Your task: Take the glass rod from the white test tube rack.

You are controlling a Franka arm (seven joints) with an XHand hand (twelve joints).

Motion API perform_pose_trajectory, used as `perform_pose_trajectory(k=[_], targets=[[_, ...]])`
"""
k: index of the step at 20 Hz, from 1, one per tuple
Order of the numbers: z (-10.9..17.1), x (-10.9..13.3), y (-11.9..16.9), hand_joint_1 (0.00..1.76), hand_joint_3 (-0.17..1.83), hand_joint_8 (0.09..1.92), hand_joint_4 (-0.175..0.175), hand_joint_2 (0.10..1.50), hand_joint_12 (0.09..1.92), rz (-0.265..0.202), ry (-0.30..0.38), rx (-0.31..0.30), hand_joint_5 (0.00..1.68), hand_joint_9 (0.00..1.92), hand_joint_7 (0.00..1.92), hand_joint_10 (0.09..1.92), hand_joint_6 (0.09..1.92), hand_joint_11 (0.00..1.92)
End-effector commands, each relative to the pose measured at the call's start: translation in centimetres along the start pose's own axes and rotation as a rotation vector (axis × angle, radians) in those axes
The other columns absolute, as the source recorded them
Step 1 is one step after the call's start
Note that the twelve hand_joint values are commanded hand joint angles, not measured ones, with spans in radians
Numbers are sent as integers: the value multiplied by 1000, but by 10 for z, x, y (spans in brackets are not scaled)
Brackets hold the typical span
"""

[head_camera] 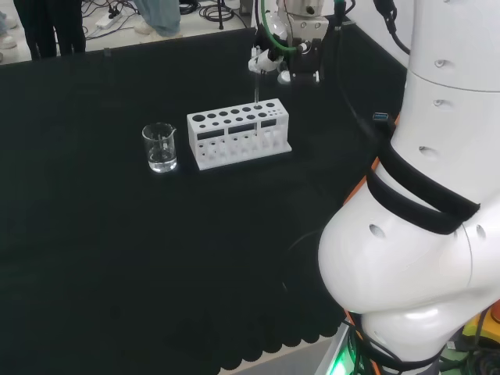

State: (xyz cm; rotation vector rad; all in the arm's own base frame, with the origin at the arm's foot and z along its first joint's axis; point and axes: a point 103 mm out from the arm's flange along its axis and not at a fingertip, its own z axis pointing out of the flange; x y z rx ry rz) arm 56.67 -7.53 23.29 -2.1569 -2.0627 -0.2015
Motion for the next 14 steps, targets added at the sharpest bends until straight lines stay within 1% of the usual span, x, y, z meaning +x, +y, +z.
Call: perform_pose_trajectory(k=[1,3,6,9,12,14], targets=[[-21,14,1,1191,492,936,-175,812,306,14,36,-119,1111,1805,1411,440,883,1866],[-30,20,-1,1193,570,957,-175,773,294,21,0,-116,1114,1803,1438,477,906,1855],[-44,27,-5,1199,711,981,-175,689,305,32,-53,-70,1144,1802,1482,552,914,1858],[-59,33,-14,1203,784,979,-175,641,323,38,-95,-36,1169,1813,1520,588,906,1869],[-74,35,-25,1207,822,963,-175,609,343,54,-104,0,1195,1831,1551,601,879,1879],[-83,36,-32,1211,837,951,-175,591,358,59,-101,7,1217,1844,1568,601,849,1885]])
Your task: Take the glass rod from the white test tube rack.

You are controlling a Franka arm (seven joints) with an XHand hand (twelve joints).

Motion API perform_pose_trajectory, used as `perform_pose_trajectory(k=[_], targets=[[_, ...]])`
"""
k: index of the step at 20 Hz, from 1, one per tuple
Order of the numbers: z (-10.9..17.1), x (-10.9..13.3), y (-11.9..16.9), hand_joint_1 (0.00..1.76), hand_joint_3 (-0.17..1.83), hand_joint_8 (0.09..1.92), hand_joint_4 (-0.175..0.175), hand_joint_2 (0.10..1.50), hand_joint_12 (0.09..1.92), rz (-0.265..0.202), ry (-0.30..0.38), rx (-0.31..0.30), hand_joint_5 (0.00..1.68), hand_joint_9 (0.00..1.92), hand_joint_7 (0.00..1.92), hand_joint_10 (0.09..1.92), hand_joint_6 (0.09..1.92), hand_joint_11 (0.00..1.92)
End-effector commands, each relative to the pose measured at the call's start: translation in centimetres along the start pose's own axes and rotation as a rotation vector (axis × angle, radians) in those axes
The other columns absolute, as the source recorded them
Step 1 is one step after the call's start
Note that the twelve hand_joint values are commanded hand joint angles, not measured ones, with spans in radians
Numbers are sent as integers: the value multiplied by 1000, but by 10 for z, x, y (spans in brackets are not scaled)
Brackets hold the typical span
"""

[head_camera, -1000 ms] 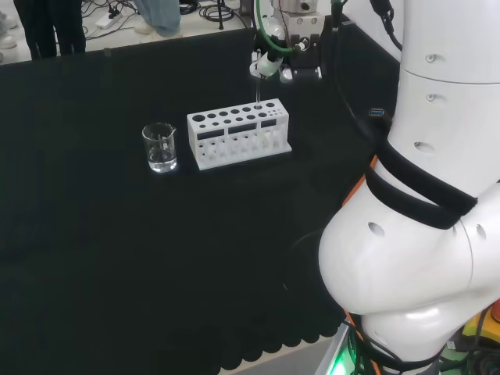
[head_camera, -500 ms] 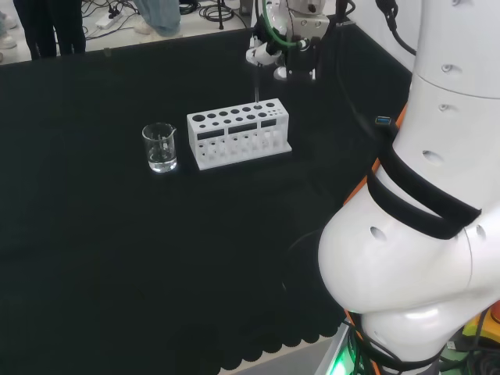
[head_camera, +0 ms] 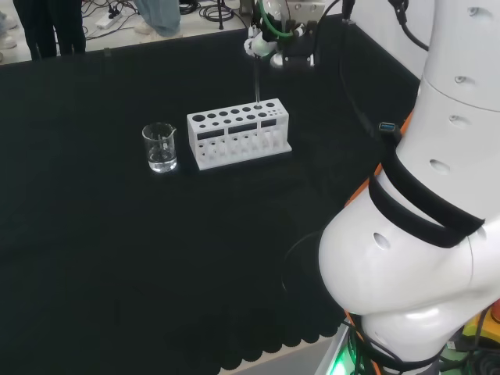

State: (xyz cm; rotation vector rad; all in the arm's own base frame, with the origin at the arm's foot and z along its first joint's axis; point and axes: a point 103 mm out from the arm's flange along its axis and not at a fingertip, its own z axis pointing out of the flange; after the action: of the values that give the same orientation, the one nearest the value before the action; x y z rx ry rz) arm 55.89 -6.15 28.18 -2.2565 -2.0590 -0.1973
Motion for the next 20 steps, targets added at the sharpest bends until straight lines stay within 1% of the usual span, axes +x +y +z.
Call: perform_pose_trajectory(k=[1,4,9,16,20], targets=[[-45,12,-25,1213,841,946,-175,585,364,10,-50,50,1226,1848,1574,599,836,1886],[-58,15,-34,1217,845,931,-175,574,382,2,-30,21,1246,1860,1584,587,803,1881],[-76,24,-43,1220,848,915,-175,564,397,-15,-28,4,1263,1875,1598,573,774,1881],[-93,35,-51,1221,848,908,-175,562,405,-27,-29,-25,1269,1884,1606,566,763,1882],[-96,45,-58,1222,848,905,-175,560,410,-45,-14,-38,1272,1888,1609,562,758,1885]])
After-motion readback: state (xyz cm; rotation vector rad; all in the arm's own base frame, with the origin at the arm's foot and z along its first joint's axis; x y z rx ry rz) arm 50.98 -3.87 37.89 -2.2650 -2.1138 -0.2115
